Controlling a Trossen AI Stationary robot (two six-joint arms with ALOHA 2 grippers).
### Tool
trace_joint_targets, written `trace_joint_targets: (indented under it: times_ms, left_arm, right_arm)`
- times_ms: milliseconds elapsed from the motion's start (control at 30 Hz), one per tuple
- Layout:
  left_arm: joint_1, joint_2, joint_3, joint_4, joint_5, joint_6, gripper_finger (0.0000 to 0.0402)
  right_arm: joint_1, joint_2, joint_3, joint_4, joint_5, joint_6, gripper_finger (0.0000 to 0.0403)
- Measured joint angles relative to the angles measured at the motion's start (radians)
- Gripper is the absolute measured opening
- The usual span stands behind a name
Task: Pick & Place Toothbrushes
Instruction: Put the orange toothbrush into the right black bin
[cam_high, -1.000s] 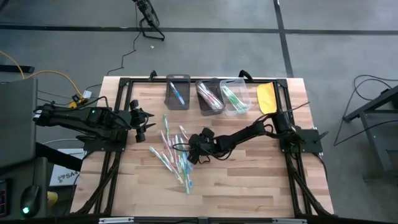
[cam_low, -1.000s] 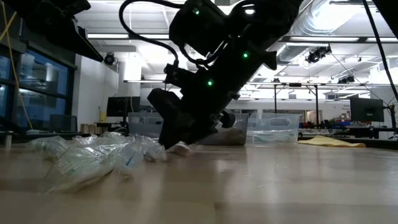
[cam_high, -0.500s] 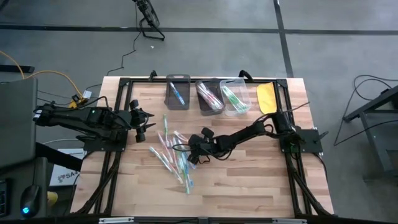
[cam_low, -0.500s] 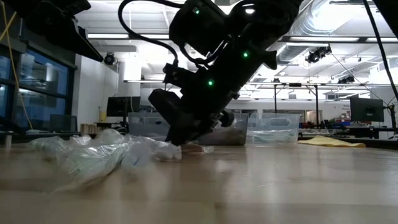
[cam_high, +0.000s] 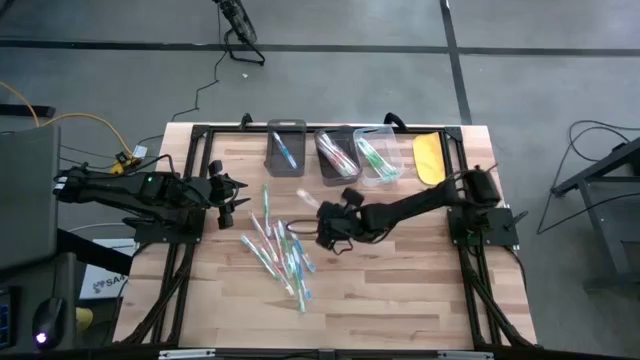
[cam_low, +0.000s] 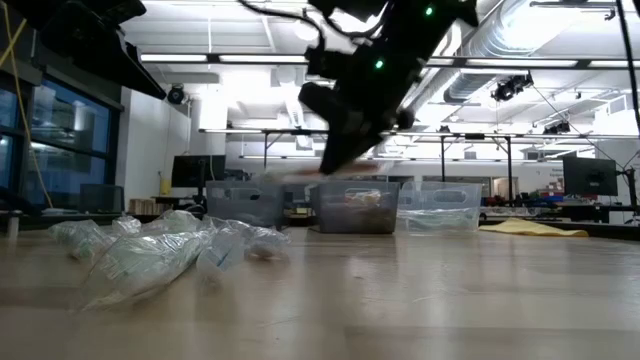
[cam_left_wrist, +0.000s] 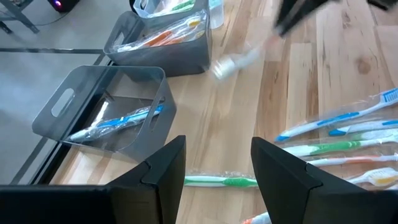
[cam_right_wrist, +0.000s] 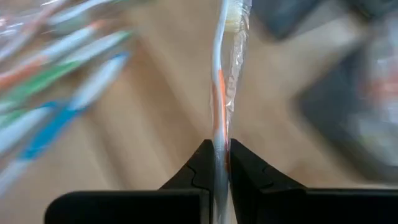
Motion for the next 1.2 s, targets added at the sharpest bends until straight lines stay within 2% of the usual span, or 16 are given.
trace_joint_targets:
  times_ms: [133, 233, 400, 533, 667, 833, 1033, 1200]
  left_arm:
    - [0.000, 0.000, 0.000, 0.002, 0.000, 0.000, 0.0175]
    - [0.000, 0.003, 0.000, 0.000, 0.000, -0.006, 0.0175]
    - [0.000, 0.004, 0.000, 0.000, 0.000, -0.007, 0.0175]
    - [0.000, 0.006, 0.000, -0.001, 0.000, -0.007, 0.0175]
    - [0.000, 0.006, 0.000, -0.001, 0.000, -0.007, 0.0175]
    - [0.000, 0.006, 0.000, -0.001, 0.000, -0.007, 0.0175]
    - [0.000, 0.006, 0.000, -0.001, 0.000, -0.007, 0.0175]
    - [0.000, 0.006, 0.000, -0.001, 0.000, -0.007, 0.0175]
  right_arm:
    - [-0.057, -0.087, 0.000, -0.092, 0.090, -0.040, 0.0017]
    - [-0.139, -0.114, 0.000, -0.093, 0.084, -0.117, 0.0017]
    - [-0.309, -0.094, 0.000, -0.084, -0.017, -0.223, 0.0017]
    - [-0.415, -0.080, -0.001, -0.074, -0.049, -0.244, 0.0017]
    - [-0.490, -0.082, 0.000, -0.046, -0.170, -0.244, 0.0017]
    - [-0.523, -0.049, 0.000, 0.009, -0.276, -0.269, 0.0017]
    - [-0.532, 0.025, 0.000, 0.062, -0.271, -0.287, 0.0018]
    - [-0.532, 0.036, 0.000, 0.090, -0.244, -0.289, 0.0042]
